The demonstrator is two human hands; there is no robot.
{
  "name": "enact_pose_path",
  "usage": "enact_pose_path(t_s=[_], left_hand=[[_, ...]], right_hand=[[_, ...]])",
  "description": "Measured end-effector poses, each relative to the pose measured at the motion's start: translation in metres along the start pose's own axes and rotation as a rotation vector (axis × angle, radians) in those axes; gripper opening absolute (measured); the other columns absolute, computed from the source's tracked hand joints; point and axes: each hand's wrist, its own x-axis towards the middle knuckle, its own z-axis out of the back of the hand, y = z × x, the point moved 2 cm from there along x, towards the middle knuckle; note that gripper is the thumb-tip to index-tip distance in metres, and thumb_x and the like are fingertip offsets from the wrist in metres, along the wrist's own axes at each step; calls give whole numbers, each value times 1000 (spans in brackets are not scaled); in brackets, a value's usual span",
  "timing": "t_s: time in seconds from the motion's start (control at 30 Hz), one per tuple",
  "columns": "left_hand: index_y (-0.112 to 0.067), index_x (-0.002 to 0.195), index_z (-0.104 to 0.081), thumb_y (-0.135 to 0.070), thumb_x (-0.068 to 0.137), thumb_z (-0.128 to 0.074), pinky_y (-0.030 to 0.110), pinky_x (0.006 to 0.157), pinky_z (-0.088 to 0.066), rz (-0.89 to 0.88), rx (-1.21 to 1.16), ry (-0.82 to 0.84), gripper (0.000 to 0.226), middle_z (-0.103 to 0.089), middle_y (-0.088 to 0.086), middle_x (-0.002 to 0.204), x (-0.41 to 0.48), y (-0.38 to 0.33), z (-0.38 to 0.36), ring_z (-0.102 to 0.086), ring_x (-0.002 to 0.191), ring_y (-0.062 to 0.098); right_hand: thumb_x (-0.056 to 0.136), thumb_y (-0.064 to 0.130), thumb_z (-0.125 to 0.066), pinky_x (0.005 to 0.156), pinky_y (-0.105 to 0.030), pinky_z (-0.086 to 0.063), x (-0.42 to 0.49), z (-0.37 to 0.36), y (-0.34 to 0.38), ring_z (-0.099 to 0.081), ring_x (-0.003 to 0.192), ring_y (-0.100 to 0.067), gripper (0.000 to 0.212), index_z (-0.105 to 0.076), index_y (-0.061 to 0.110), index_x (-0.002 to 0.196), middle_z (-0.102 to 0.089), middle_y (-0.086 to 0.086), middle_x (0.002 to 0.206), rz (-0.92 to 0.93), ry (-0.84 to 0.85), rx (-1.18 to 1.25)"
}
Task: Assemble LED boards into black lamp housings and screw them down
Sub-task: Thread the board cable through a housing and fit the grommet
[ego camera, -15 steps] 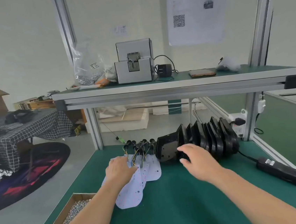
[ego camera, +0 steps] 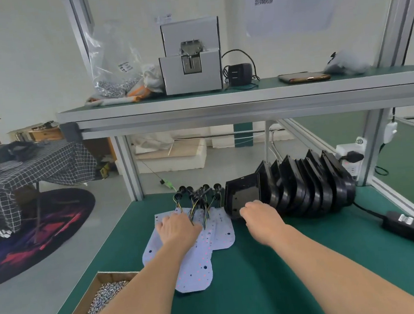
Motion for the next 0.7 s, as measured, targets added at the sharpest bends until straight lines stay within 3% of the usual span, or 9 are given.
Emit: enact_pose_path(t_s=[0.1, 0.17, 0.27, 0.4, 0.5, 0.57, 0.63, 0.7], left_hand=[[-24, 78, -66, -51, 88, -52, 39, 98, -36, 44, -160, -32, 32, -65, 0, 88, -1, 1, 2, -50, 96, 25], [-23, 62, -52, -51, 89, -51, 40, 99, -37, 74, -313, -85, 39, -66, 6, 78, -5, 3, 7, -55, 96, 28], [-19, 52, -36, -52, 92, -52, 38, 91, -34, 45, -457, -152, 54, -44, 2, 53, -15, 0, 16, -54, 84, 29], [-19, 50, -24, -51, 97, -53, 38, 93, -30, -10, -655, -157, 64, -29, -4, 48, -34, -3, 35, -39, 61, 24], [-17, 51, -35, -40, 87, -63, 38, 80, -35, -38, -866, -157, 52, -35, 0, 56, -51, -1, 53, -34, 60, 23], [-18, 47, -37, -33, 77, -64, 35, 67, -31, -90, -982, -151, 43, -36, -6, 53, -65, 3, 67, -32, 60, 21], [-22, 46, -60, -24, 81, -69, 33, 66, -39, -175, -1013, -149, 37, -54, -7, 56, -79, 6, 82, -46, 63, 22], [-22, 66, -79, -18, 89, -69, 35, 77, -49, -283, -1015, -164, 25, -71, 0, 74, -95, 8, 97, -62, 80, 23]], right_hand=[[90, -6, -47, 85, -35, -43, -1, -2, 0, -49, 114, -29, 27, -56, 8, 112, -57, -10, 117, 14, -45, 10], [93, -2, -47, 88, -35, -42, -5, -2, 2, -49, 114, -29, 25, -55, 9, 114, -57, -9, 118, 31, -77, -9], [97, 4, -49, 92, -34, -39, -15, 1, 7, -49, 113, -29, 21, -54, 10, 116, -56, -9, 120, 86, -125, -64], [94, 6, -57, 89, -32, -41, -45, 14, 13, -52, 106, -27, 20, -56, 13, 113, -57, -5, 113, 91, -162, -67], [68, 7, -84, 67, -29, -49, -87, 34, 17, -60, 78, -22, 28, -63, 17, 83, -63, 1, 83, 90, -263, -18], [51, 5, -91, 56, -28, -49, -118, 44, 20, -58, 66, -20, 38, -61, 18, 72, -59, 3, 73, 95, -336, 35], [57, 4, -90, 58, -28, -49, -151, 46, 22, -56, 67, -19, 36, -61, 18, 74, -57, 4, 75, 114, -389, 94], [73, 9, -85, 64, -29, -51, -184, 43, 25, -56, 73, -18, 27, -62, 18, 82, -57, 6, 81, 151, -395, 155]])
